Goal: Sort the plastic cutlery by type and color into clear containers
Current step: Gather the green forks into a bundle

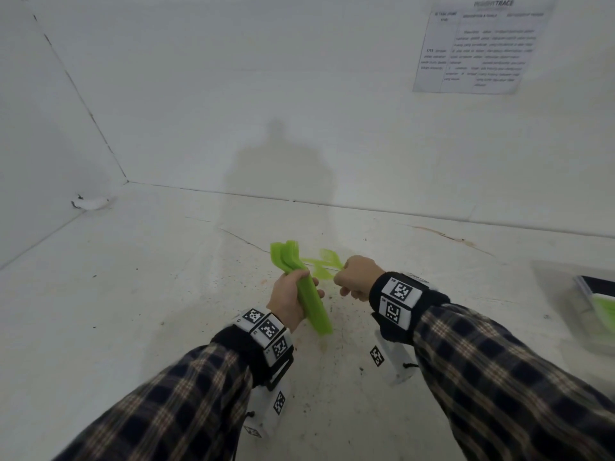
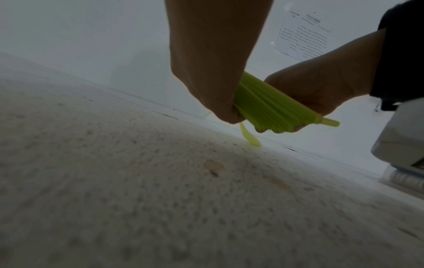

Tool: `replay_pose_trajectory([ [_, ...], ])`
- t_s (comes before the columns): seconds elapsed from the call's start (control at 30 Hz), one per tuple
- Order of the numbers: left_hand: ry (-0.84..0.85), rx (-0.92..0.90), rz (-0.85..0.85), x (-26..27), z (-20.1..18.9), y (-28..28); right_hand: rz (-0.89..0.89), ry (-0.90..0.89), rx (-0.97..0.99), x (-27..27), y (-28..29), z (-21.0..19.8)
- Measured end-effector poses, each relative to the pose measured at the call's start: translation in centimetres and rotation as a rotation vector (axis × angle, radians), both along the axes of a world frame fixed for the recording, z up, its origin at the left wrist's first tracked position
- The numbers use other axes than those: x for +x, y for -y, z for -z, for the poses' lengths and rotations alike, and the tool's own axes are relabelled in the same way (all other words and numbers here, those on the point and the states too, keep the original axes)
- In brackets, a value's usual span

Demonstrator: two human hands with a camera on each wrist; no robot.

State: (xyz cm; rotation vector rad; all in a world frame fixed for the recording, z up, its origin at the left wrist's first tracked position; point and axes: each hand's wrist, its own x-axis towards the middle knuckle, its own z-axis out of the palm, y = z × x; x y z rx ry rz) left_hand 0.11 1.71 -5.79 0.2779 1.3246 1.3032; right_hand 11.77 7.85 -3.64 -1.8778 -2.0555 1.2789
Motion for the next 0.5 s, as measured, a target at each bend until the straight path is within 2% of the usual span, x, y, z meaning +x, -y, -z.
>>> replay_pose_trajectory([
  [0.13,0.049,-0.006,-0.001,0.3,-0.2,0.5,-0.225,0.192,0.029,0.6,0.9,-1.0],
  [0.2,0.069,-0.006,-0.023,0.4,-0.2,0.7,-0.266,0.276,0.021,1.1,1.2,-1.3],
  [0.27,0.069,-0.004,-0.049,0.5,-0.3,0.9,-0.238,0.264,-0.024,1.6,1.4,-1.5],
  [0.33,0.064,0.002,-0.061,0.7,-0.3,1.2,-0.164,0.134,-0.058,2.1,1.6,-1.7],
  [0.5,0.065,0.02,-0.007,1.1,-0.3,2.0,0.152,-0.377,0.03,1.6,2.8,-1.1],
])
